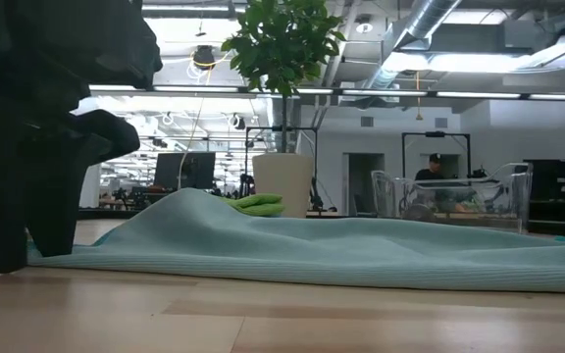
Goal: Fold microfiber towels
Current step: Fold the light blue microfiber towel
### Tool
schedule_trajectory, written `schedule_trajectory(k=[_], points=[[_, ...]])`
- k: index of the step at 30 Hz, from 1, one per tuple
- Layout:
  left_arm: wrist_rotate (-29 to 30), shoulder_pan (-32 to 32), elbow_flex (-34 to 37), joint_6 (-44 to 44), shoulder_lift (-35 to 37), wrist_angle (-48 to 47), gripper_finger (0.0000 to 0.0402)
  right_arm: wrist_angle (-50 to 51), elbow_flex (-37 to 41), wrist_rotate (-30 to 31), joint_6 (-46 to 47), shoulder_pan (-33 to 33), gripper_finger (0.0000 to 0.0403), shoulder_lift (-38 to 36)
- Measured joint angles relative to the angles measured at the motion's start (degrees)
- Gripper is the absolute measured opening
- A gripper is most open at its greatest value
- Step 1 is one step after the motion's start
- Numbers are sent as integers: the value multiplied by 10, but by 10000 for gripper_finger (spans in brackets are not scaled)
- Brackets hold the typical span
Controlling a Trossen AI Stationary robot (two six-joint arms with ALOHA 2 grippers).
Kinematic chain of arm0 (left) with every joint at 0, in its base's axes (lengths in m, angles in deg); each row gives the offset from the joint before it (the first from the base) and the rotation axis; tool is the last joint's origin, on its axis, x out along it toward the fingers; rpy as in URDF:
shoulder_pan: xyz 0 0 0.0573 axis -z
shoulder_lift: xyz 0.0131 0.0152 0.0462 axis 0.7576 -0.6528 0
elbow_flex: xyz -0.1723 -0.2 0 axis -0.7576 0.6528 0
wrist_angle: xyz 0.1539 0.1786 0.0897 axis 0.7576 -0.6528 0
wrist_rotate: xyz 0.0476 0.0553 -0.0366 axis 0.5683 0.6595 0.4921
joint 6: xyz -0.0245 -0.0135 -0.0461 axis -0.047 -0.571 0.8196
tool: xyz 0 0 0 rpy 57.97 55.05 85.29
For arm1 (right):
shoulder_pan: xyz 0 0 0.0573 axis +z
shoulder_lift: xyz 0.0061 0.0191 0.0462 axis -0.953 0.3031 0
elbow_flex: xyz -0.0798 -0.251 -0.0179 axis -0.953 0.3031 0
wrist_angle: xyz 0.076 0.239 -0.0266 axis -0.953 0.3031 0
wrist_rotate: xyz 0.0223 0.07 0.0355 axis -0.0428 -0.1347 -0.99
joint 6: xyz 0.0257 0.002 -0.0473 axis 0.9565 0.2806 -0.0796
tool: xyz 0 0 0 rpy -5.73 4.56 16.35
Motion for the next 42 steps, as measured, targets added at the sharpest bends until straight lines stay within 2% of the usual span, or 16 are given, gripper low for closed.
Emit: schedule_trajectory(k=[4,9,12,16,21,25,28,32,36,42], points=[[-1,-7,0,0,0,-3,98,7,0,-8,-13,-1,144,0],[-6,-17,0,4,0,-4,13,18,1,-24,-12,-10,53,-1],[-19,-24,0,27,0,-4,4,36,-15,-38,-12,-21,15,0],[-57,-33,-18,53,5,-36,1,81,-50,-45,-13,-31,15,-6],[-60,-35,-84,32,39,-150,0,149,-77,-8,-19,-33,11,-71],[-17,-50,-136,-6,68,-262,0,244,-90,69,35,-33,11,-150],[42,-69,-164,-44,94,-344,0,335,-89,113,82,-36,11,-212],[111,-118,-181,-100,121,-420,0,436,-89,156,106,-60,11,-275],[119,-193,-185,-166,155,-439,0,509,-89,181,84,-108,11,-323],[129,-296,-186,-247,200,-440,0,529,-90,217,8,-186,11,-372]])
